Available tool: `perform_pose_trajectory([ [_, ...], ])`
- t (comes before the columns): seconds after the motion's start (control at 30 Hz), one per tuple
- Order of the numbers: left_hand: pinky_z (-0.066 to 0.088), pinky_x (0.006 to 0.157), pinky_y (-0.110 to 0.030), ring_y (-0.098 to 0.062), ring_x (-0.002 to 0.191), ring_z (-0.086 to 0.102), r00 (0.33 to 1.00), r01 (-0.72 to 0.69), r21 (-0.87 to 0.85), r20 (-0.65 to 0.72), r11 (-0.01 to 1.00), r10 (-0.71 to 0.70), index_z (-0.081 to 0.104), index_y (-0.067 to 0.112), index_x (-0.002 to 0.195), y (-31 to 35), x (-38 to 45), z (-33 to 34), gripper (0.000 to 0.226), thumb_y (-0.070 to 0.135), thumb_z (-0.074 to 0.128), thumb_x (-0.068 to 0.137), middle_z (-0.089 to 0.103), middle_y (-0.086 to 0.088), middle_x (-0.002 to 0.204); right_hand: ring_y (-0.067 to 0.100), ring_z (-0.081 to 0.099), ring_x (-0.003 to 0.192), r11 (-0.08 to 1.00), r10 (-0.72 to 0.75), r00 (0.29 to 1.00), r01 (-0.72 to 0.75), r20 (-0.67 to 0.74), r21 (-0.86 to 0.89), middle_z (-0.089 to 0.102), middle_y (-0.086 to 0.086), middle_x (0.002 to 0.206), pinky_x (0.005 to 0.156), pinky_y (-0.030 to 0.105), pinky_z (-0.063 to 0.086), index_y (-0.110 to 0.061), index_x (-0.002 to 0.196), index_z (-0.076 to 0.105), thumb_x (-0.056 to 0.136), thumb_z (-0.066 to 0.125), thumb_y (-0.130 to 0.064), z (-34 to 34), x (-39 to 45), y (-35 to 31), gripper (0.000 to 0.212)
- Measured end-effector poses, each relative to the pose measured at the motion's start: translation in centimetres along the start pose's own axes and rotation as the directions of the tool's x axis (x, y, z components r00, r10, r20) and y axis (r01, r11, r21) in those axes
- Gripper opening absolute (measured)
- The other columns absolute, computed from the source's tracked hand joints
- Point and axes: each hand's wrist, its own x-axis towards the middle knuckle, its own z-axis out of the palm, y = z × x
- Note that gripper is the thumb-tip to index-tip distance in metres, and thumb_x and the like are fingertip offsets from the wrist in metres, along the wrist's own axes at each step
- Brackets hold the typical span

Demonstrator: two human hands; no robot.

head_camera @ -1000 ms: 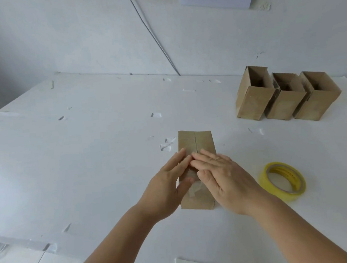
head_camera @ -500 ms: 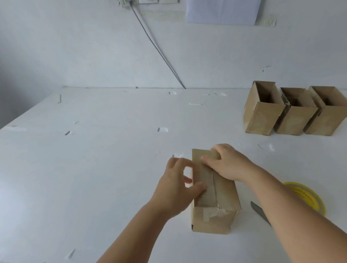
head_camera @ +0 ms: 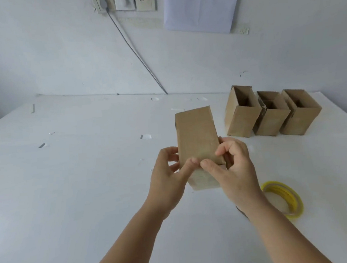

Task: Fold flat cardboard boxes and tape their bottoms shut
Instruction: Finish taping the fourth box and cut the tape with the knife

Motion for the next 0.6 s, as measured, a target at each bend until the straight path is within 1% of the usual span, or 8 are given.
perform_pose_trajectory([
  [0.1,0.050,0.065,-0.015,-0.006,0.095,0.066,0.997,0.062,0.018,-0.050,0.998,-0.061,0.052,0.028,0.105,-1.2,-0.6,0.6,0.045,0.034,0.081,0.072,0.062,0.010,0.105,0.006,0.055,0.099,0.996,0.091,0.996,-0.091,-0.003,0.021,0.048,-0.003,0.110,0.078,0.018,0.048,-0.025,0.084,0.047,0.070,0.081,-0.016,0.4,-1.3,1.6,0.038],
  [0.17,0.052,0.071,-0.020,-0.008,0.096,0.065,0.993,0.103,0.064,-0.069,0.993,-0.099,0.052,0.028,0.104,-2.2,-1.1,0.7,0.046,0.026,0.083,0.069,0.062,0.010,0.103,0.010,0.057,0.101,0.984,0.177,0.984,-0.176,-0.011,0.038,0.050,-0.001,0.112,0.077,0.019,0.049,-0.030,0.091,0.047,0.071,0.079,-0.014,0.8,-2.2,2.6,0.041],
  [0.23,0.053,0.072,-0.023,-0.008,0.093,0.066,0.984,0.143,0.099,-0.119,0.985,-0.131,0.055,0.031,0.104,-3.1,-1.8,0.9,0.044,0.029,0.079,0.068,0.064,0.011,0.101,0.005,0.060,0.102,0.964,0.248,0.969,-0.245,-0.020,0.104,0.052,0.000,0.116,0.077,0.017,0.051,-0.035,0.100,0.047,0.073,0.077,-0.013,1.4,-3.1,3.3,0.047],
  [0.33,0.053,0.077,-0.024,-0.006,0.092,0.067,0.977,0.170,0.125,-0.148,0.978,-0.151,0.058,0.031,0.117,-4.0,-2.5,1.3,0.038,0.027,0.070,0.081,0.065,0.011,0.107,-0.012,0.055,0.099,0.953,0.293,0.955,-0.288,-0.047,0.093,0.050,-0.006,0.120,0.074,0.004,0.045,-0.042,0.116,0.043,0.077,0.074,-0.019,1.9,-4.1,3.9,0.055],
  [0.43,0.052,0.084,-0.025,-0.004,0.093,0.066,0.980,0.171,0.177,-0.130,0.969,-0.149,0.060,0.030,0.120,-3.9,-2.3,1.1,0.034,0.025,0.063,0.087,0.066,0.011,0.110,-0.013,0.053,0.095,0.945,0.327,0.942,-0.328,-0.073,-0.003,0.046,-0.008,0.123,0.072,0.001,0.042,-0.031,0.132,0.048,0.083,0.068,-0.026,1.7,-4.3,4.0,0.053],
  [0.47,0.052,0.083,-0.025,-0.003,0.090,0.067,0.983,0.170,0.203,-0.105,0.964,-0.151,0.061,0.032,0.118,-3.7,-2.2,1.0,0.032,0.024,0.062,0.087,0.068,0.012,0.105,-0.011,0.054,0.093,0.938,0.343,0.936,-0.346,-0.083,-0.025,0.048,-0.006,0.124,0.073,0.004,0.042,-0.029,0.133,0.049,0.084,0.066,-0.027,1.4,-4.3,4.0,0.052],
  [0.5,0.052,0.081,-0.025,-0.004,0.086,0.068,0.987,0.158,0.228,-0.064,0.961,-0.147,0.061,0.038,0.108,-3.4,-2.1,0.9,0.027,0.022,0.062,0.087,0.069,0.013,0.097,-0.006,0.056,0.093,0.929,0.361,0.928,-0.366,-0.088,-0.047,0.052,-0.004,0.123,0.076,0.009,0.044,-0.030,0.134,0.049,0.085,0.064,-0.028,1.1,-4.3,3.8,0.052],
  [0.6,0.056,0.076,-0.029,-0.009,0.077,0.070,0.995,0.095,0.262,0.013,0.960,-0.102,0.067,0.053,0.081,-2.7,-1.6,0.8,0.040,0.013,0.063,0.081,0.072,0.014,0.080,0.007,0.060,0.097,0.911,0.390,0.917,-0.398,-0.088,-0.107,0.060,-0.001,0.114,0.086,0.030,0.050,-0.038,0.134,0.047,0.084,0.062,-0.031,0.6,-4.3,3.2,0.053],
])
